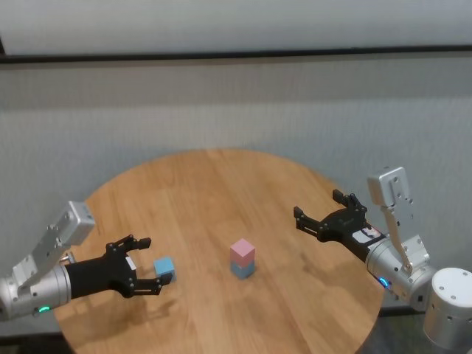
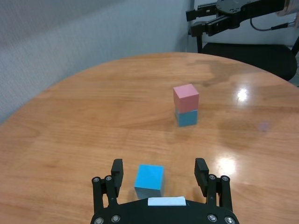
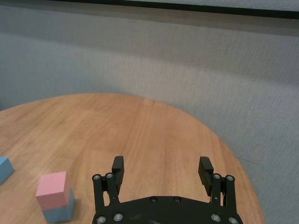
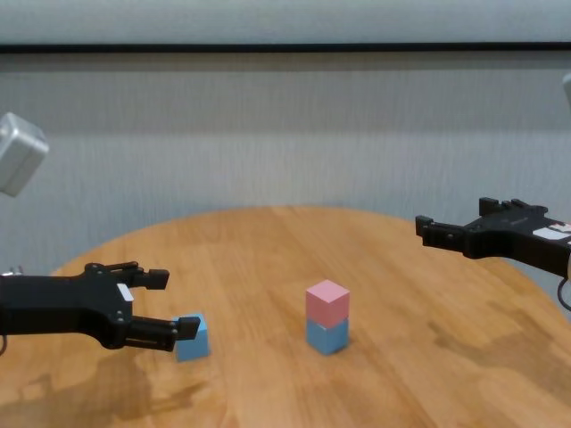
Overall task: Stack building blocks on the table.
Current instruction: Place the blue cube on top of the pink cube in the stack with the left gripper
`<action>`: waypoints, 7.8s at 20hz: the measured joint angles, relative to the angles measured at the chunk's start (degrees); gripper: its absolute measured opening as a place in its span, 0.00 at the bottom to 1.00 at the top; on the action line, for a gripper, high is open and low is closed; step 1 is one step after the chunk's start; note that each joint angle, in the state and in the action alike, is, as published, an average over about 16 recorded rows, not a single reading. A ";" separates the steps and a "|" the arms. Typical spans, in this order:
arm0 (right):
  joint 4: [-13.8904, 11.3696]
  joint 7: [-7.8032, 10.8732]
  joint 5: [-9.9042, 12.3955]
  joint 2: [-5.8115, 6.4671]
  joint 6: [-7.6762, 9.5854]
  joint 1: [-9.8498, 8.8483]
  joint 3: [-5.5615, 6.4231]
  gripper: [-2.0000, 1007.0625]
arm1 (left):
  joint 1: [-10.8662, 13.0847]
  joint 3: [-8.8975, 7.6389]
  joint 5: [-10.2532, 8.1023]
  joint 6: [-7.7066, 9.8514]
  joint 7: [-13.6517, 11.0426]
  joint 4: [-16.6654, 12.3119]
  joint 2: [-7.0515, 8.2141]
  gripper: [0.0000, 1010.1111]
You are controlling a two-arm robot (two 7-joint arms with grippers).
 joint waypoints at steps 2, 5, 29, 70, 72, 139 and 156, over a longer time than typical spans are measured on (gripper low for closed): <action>0.01 0.00 0.01 -0.01 0.00 0.01 0.00 1.00 | -0.50 0.22 0.19 -0.60 -0.18 1.03 -0.34 0.99; 0.01 0.00 0.02 -0.01 0.00 0.01 0.00 1.00 | -1.28 0.54 0.60 -1.29 -0.26 2.52 -0.93 0.99; 0.03 0.00 0.02 -0.02 0.00 0.02 0.00 1.00 | -6.18 1.75 4.59 -4.99 -1.61 14.05 -5.27 0.99; 0.02 0.00 0.02 -0.01 0.00 0.02 -0.01 1.00 | -3.50 0.71 7.04 -1.05 1.01 9.13 -4.49 0.45; 0.02 0.00 0.02 -0.01 0.00 0.02 -0.01 1.00 | -2.42 0.49 6.83 0.55 1.99 6.35 -3.66 0.42; 0.03 0.00 0.02 -0.01 0.00 0.02 -0.01 1.00 | 0.06 5.05 8.87 31.48 18.71 -20.37 -9.42 0.39; 0.02 0.00 0.02 -0.01 0.00 0.02 -0.01 1.00 | -0.94 5.71 9.85 31.22 18.73 -17.62 -11.12 0.39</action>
